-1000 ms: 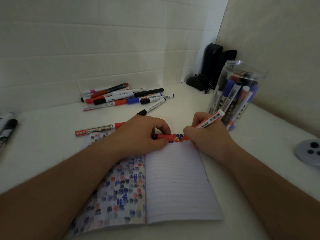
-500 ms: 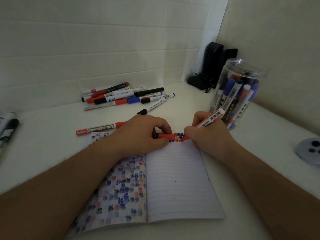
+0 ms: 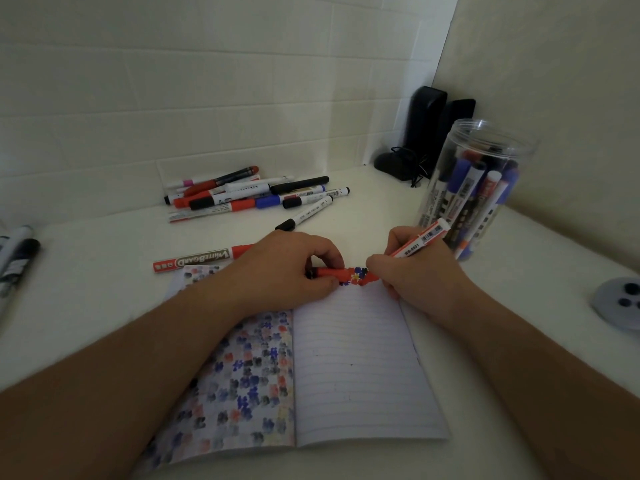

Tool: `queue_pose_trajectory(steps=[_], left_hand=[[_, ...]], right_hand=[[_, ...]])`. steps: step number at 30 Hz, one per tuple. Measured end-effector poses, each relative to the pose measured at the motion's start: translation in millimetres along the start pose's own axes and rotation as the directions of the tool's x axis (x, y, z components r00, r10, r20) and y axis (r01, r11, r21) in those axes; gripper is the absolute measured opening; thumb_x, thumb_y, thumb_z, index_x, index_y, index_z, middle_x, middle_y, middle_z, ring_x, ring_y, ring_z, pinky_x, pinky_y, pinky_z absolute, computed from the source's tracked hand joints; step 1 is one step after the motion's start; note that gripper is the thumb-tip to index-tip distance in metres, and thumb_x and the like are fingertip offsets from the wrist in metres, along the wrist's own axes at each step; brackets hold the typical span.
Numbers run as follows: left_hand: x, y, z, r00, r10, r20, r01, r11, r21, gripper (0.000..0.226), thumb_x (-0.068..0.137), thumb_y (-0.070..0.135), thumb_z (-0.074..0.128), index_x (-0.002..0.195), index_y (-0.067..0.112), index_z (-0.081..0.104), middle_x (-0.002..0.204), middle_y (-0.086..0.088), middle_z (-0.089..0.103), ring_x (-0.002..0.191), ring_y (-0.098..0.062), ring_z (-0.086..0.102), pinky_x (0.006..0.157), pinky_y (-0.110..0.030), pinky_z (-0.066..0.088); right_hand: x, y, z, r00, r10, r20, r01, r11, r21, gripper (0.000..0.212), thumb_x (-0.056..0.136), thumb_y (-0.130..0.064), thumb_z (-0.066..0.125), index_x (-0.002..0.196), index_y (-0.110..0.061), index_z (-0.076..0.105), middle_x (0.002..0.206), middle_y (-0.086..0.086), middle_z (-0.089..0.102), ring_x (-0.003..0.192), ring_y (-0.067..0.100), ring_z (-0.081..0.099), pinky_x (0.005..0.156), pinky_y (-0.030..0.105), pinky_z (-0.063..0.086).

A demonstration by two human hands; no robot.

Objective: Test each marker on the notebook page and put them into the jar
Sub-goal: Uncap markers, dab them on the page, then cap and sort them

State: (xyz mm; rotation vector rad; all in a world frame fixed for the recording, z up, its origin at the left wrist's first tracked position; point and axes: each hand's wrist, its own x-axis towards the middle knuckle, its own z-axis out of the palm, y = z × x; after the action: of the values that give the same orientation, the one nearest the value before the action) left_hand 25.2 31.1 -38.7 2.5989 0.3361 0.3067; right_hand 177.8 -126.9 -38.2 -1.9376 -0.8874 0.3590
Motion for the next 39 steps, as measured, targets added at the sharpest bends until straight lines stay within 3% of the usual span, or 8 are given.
queue_pose_trajectory(steps=[10,18,21,25,32,36,39], left_hand=[[-1,1,0,1.000,0.000,-0.004,0.000,1.000,0.000,0.017,0.090,0.042,0.070,0.107,0.044,0.069,0.084,0.033,0.060,0.085,0.017,0.056,0.065,-0.007,0.038],[0,-1,1,1.000,0.011,0.001,-0.011,1.000,0.017,0.018,0.093,0.044,0.066,0.111,0.044,0.067,0.090,0.034,0.061,0.087,0.017,0.055,0.068,-0.007,0.038],[0,-1,0,0.998,0.018,-0.052,-0.019,1.000,-0.012,0.022,0.097,0.042,0.061,0.119,0.043,0.065,0.099,0.032,0.062,0.092,0.012,0.057,0.074,-0.008,0.039],[-1,-4,-1,0.989,-0.012,-0.147,-0.001,0.996,-0.088,0.026,0.098,0.039,0.061,0.124,0.043,0.064,0.109,0.027,0.065,0.097,0.006,0.059,0.081,-0.012,0.042],[-2,-2,1,0.988,0.029,-0.151,-0.043,0.995,-0.091,0.026,0.100,0.041,0.058,0.125,0.042,0.064,0.102,0.031,0.064,0.098,0.010,0.059,0.084,-0.012,0.044],[-3,-1,0,0.986,0.038,-0.164,-0.054,0.994,-0.090,0.026,0.100,0.043,0.057,0.124,0.043,0.064,0.101,0.030,0.065,0.097,0.012,0.059,0.082,-0.010,0.042],[-4,1,-2,0.984,0.048,-0.171,-0.064,0.994,-0.089,0.025,0.100,0.042,0.055,0.124,0.043,0.063,0.100,0.028,0.067,0.095,0.014,0.058,0.075,-0.005,0.039]], right_hand=[[2,5,0,0.999,-0.011,-0.035,0.013,0.999,0.042,0.026,0.080,-0.007,0.074,0.070,-0.006,0.051,0.067,0.025,0.063,0.048,0.022,0.060,0.047,0.024,0.048],[3,3,0,1.000,-0.026,-0.018,0.027,0.998,0.057,0.032,0.080,-0.006,0.074,0.065,-0.012,0.046,0.054,0.003,0.051,0.046,0.014,0.049,0.045,0.021,0.042],[3,0,-6,0.999,-0.028,-0.043,0.036,0.979,0.202,0.029,0.087,-0.009,0.077,0.073,-0.013,0.052,0.056,-0.002,0.054,0.045,0.008,0.045,0.044,0.019,0.039],[-1,-6,-15,0.997,-0.020,0.081,-0.024,0.863,0.505,0.023,0.094,-0.007,0.072,0.080,-0.010,0.054,0.054,0.001,0.052,0.042,0.013,0.035,0.038,0.021,0.031],[0,-5,-9,0.994,-0.074,0.085,0.015,0.834,0.552,0.022,0.092,-0.008,0.072,0.079,-0.011,0.055,0.053,0.002,0.052,0.041,0.013,0.036,0.040,0.021,0.031],[-1,-2,-7,0.986,-0.124,0.115,0.047,0.852,0.521,0.019,0.086,-0.018,0.076,0.085,-0.010,0.059,0.057,0.002,0.055,0.044,0.013,0.041,0.042,0.022,0.035],[-2,-3,-7,0.976,-0.122,0.181,0.003,0.837,0.547,0.014,0.099,-0.021,0.065,0.093,-0.009,0.069,0.068,0.009,0.063,0.052,0.016,0.048,0.046,0.022,0.038]])
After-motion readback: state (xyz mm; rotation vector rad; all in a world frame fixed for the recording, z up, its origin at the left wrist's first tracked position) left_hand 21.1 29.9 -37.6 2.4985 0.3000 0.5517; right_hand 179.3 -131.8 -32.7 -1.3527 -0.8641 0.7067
